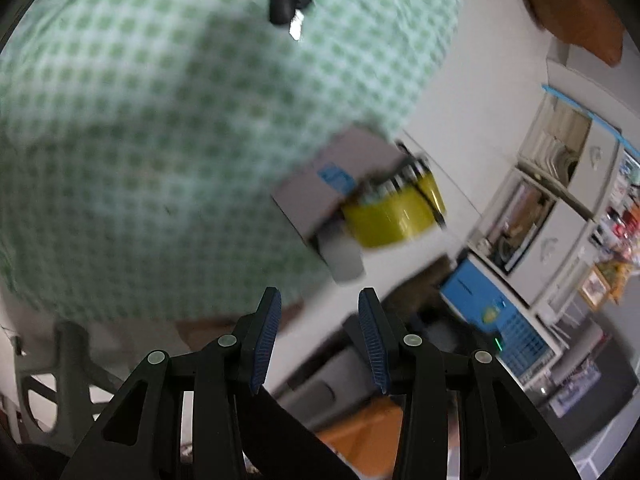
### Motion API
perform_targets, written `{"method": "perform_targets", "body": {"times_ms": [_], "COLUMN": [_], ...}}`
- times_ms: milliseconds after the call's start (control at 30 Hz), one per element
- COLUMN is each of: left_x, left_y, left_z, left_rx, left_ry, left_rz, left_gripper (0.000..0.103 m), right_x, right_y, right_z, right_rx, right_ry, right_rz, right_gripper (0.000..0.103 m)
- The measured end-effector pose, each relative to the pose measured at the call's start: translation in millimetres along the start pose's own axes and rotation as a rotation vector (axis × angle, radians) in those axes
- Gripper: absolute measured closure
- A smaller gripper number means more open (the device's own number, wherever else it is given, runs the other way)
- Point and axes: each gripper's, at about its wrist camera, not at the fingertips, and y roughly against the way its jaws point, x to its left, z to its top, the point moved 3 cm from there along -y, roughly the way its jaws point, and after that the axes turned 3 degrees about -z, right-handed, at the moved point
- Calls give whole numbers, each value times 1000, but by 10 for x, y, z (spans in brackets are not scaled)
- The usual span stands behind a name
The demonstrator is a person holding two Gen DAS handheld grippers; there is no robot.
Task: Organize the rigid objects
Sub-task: 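Carry the car key over the box with the right gripper, then lower the car key into the box and open the right gripper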
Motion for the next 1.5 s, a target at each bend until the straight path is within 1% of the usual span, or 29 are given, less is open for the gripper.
{"method": "perform_targets", "body": {"times_ms": [33, 67, 100, 133, 200, 267, 333, 400, 433, 533, 600, 633, 733, 767, 800, 833, 867, 900, 1000, 1100, 1167, 1333, 1400, 1500], "left_x": [-17, -67, -74, -50, -72, -19, 78, 163, 188, 284, 333, 345, 370, 367, 372, 367, 360, 352, 334, 328, 295, 183, 155, 186], "left_y": [1, -2, 14, 34, 97, 189, 254, 374, 408, 516, 564, 580, 584, 592, 580, 576, 573, 566, 566, 567, 610, 711, 745, 771], "left_z": [-23, -71, -76, -70, -38, 27, 99, 158, 140, 139, 113, 96, 64, 54, 69, 69, 66, 69, 63, 65, 47, -33, -68, -96], "left_rx": [10, 27, 40, 49, 63, 41, 19, 3, -1, -9, -9, -5, 19, 23, 25, 28, 33, 37, 36, 30, 24, 24, 24, 18], "left_ry": [-4, -5, -2, 2, 2, -1, 9, 41, 49, 67, 79, 85, 93, 91, 90, 87, 82, 80, 74, 77, 71, 28, 11, 8], "left_rz": [-8, -25, -41, -57, -82, -85, -89, -98, -102, -110, -113, -115, -122, -122, -122, -122, -123, -125, -131, -143, -155, -196, -209, -217], "left_gripper": [65, 65, 65, 65, 65, 65, 65, 65, 65, 65, 65, 65, 65, 65, 65, 65, 65, 65, 65, 65, 65, 65, 65, 65], "right_x": [14, 32, 53, 83, 144, 178, 95, -16, -53, -150, -183, -190, -216, -220, -205, -188, -164, -149, -208, -308, -281, 27, 147, 369], "right_y": [-134, -284, -450, -627, -863, -1070, -1197, -1341, -1398, -1579, -1698, -1745, -1922, -1941, -1924, -1906, -1881, -1859, -1849, -1701, -1504, -875, -592, -289], "right_z": [6, 14, 24, 30, 64, 129, 204, 304, 333, 409, 405, 399, 368, 360, 370, 380, 392, 399, 368, 315, 269, 137, 2, -200], "right_rx": [-4, 0, 16, 37, 53, 49, 46, 56, 62, 80, 101, 108, 116, 92, 67, 50, 39, 33, 86, 78, 69, 28, 27, 17], "right_ry": [56, 112, 159, 195, 239, 278, 292, 262, 241, 166, 134, 130, 140, 145, 147, 154, 168, 179, 158, 103, 99, 196, 219, 256], "right_rz": [-73, -139, -193, -228, -261, -313, -358, -375, -369, -317, -277, -272, -308, -320, -312, -310, -309, -318, -297, -275, -249, -207, -159, -96], "right_gripper": [39, 43, 44, 45, 45, 46, 46, 46, 46, 46, 46, 46, 48, 48, 48, 57, 69, 69, 69, 69, 69, 69, 69, 69]}}
